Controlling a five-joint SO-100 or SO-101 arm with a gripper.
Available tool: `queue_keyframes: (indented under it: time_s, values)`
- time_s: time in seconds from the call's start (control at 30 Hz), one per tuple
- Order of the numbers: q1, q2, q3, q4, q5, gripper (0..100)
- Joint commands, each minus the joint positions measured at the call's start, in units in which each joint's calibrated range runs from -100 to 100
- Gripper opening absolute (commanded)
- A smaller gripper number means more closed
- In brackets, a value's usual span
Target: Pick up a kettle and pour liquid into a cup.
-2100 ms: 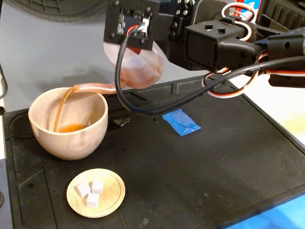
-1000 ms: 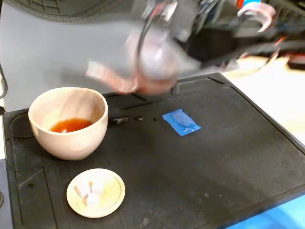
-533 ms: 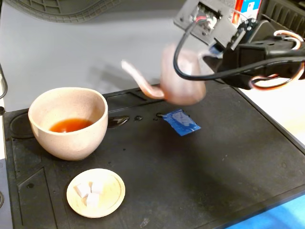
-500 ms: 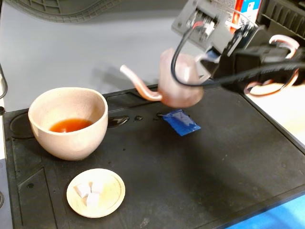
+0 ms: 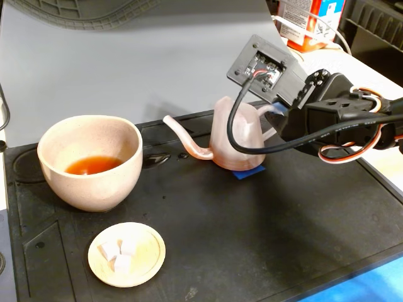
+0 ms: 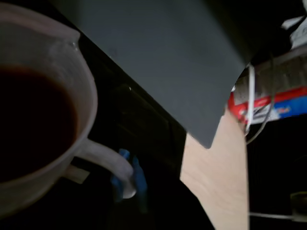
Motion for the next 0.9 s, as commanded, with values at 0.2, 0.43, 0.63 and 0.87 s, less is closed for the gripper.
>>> queue_keyframes:
  time_s: [0.2,0.43,0.63,0.87]
  values:
    - [0.87,-1.59,-0.18,-1.15,4.33,1]
    - [0.41,-0.99,0.91,-1.15,4.65,1]
    - [0.41,-1.34,1.36,-1.15,4.65,1]
    - [0.41,0.71,2.36,-6.68,4.65,1]
